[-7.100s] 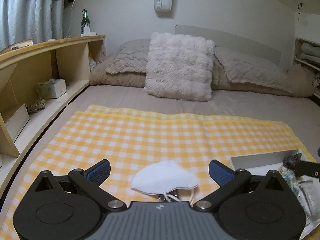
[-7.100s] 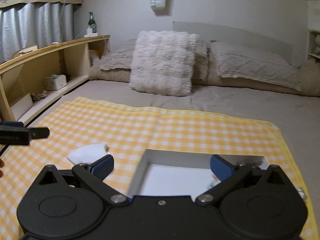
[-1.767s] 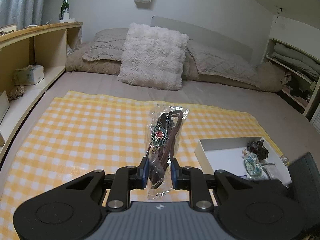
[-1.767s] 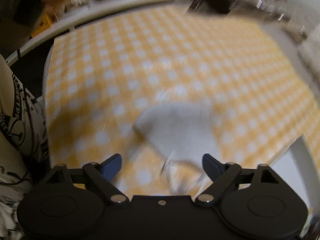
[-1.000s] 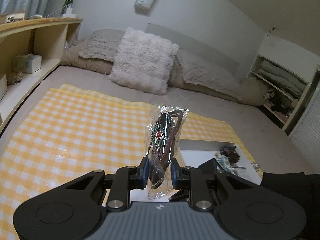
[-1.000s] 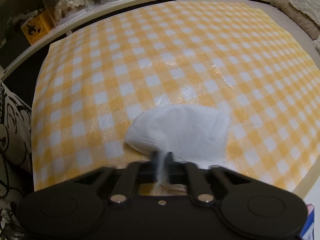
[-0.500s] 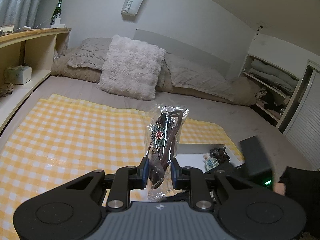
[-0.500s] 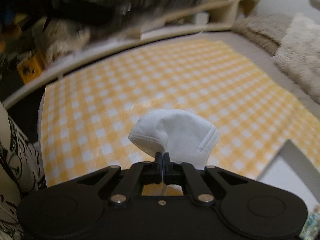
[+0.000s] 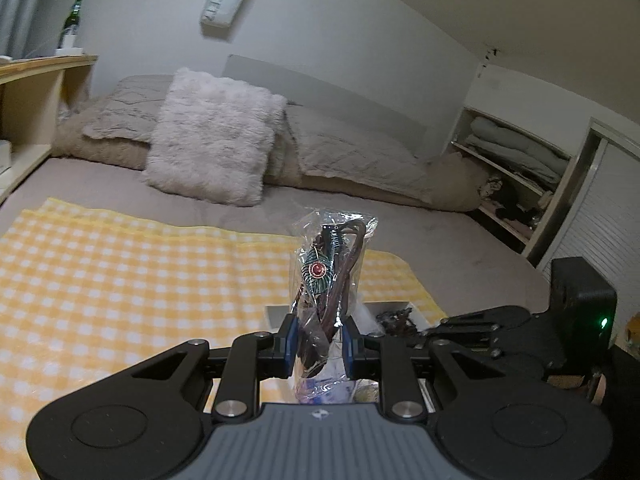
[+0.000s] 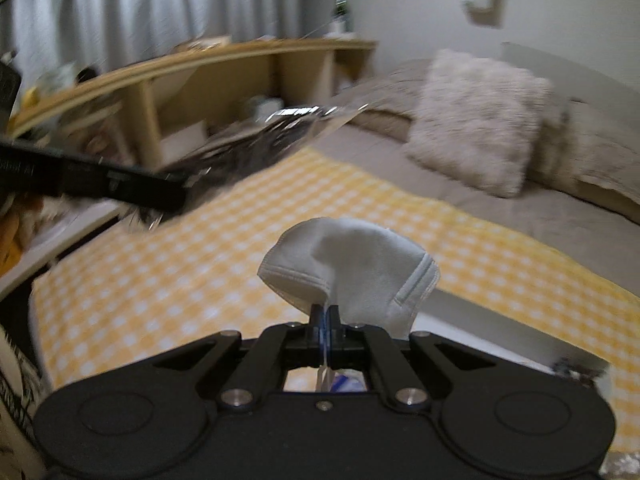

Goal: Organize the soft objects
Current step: 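Lift and carry the mask with right tool while left tool holds the cord bag, then lower the mask into the box with right tool while left tool lowers the cord bag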

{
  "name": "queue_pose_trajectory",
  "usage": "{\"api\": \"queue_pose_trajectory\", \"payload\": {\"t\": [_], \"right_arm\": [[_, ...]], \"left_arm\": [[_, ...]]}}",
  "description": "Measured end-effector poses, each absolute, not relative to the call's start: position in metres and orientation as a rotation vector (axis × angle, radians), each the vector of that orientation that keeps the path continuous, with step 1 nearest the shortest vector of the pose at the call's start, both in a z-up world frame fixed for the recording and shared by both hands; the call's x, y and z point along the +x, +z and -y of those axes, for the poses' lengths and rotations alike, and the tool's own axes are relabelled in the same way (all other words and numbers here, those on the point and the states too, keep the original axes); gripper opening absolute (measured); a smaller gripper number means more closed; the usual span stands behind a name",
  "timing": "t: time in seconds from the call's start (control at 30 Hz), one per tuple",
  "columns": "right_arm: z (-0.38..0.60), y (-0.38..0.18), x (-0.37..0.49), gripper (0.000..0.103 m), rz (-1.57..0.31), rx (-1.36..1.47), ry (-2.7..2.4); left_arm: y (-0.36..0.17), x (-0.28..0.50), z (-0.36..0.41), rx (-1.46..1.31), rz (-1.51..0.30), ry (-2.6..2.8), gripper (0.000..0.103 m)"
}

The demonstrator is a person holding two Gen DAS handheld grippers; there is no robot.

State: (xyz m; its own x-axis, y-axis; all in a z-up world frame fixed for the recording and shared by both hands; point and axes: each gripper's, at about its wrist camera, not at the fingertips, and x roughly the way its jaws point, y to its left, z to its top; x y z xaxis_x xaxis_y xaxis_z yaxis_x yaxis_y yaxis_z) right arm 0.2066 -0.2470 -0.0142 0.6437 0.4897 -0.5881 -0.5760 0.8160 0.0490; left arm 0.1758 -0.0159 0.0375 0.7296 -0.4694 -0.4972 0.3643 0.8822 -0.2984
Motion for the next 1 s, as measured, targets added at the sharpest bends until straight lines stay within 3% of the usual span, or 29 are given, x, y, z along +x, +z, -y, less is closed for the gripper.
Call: {"api": "queue_pose_trajectory", "payload": {"t": [0.33, 0.6, 0.63, 0.7, 0.77, 1.0], "right_arm": [[0.308, -0.017, 0.232, 0.001, -0.579, -0.027, 0.382], [0.294, -0.057, 0.285, 0.003, -0.691, -0.060, 0.343], [0.292, -0.063, 0.291, 0.005, -0.710, -0.051, 0.342], [0.291, -0.071, 0.297, 0.034, -0.726, -0.015, 0.323], [0.291, -0.077, 0.298, 0.048, -0.727, -0.011, 0.302], [0.302, -0.090, 0.298, 0.050, -0.782, 0.004, 0.286]], "left_arm": [[0.010, 0.233, 0.064, -0.171, -0.688, -0.484, 0.024], [-0.006, 0.267, 0.072, -0.207, -0.721, -0.466, 0.024], [-0.009, 0.270, 0.074, -0.202, -0.728, -0.464, 0.024], [-0.016, 0.278, 0.077, -0.190, -0.747, -0.459, 0.024], [-0.026, 0.288, 0.080, -0.180, -0.772, -0.460, 0.024], [-0.060, 0.319, 0.095, -0.118, -0.847, -0.467, 0.024]]}}
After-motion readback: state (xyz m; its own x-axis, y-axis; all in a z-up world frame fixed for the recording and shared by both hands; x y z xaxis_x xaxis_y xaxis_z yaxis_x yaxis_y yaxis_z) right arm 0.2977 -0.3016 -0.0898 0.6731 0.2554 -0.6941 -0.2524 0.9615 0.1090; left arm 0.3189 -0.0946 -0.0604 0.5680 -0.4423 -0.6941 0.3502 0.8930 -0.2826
